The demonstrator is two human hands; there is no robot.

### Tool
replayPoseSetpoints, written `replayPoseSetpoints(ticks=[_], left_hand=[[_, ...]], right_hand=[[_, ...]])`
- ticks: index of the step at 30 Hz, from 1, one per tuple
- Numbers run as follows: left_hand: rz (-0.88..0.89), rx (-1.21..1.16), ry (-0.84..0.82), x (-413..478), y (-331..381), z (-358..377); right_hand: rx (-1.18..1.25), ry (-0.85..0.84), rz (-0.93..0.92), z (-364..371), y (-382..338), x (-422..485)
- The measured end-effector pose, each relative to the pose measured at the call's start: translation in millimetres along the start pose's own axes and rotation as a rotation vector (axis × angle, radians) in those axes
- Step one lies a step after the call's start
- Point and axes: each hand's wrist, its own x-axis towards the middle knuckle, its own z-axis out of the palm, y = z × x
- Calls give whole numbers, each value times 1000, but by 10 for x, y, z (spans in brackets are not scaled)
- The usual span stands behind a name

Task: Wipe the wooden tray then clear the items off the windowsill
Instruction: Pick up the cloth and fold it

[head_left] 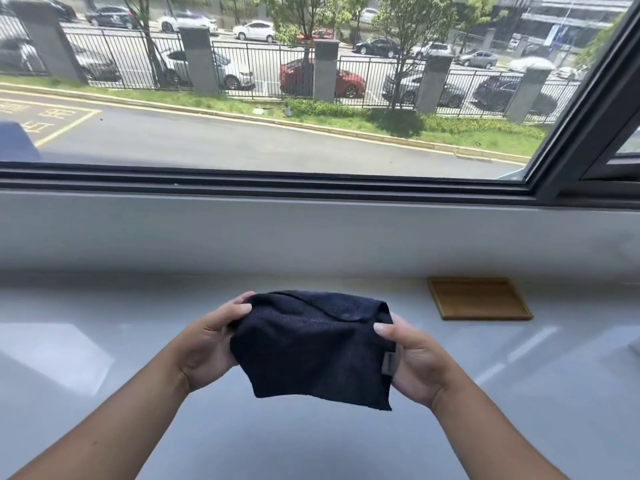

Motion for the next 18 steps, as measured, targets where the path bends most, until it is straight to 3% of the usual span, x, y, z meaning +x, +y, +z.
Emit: replayPoseSetpoints(ticks=[2, 5, 7, 11, 18], left_hand=[[-8, -63, 101, 94, -105, 82], [-36, 20, 369, 168, -244, 160], [-23, 92, 457, 166, -202, 155], [7, 474, 419, 82, -7, 138], [39, 1429, 537, 58, 162, 141]], right_hand=[[11, 91, -25, -16, -12, 73], [-54, 360, 31, -108, 23, 146], [-168, 443, 54, -171, 12, 137], [-418, 428, 123, -258, -88, 70], [-1186, 488, 153, -266, -250, 82]])
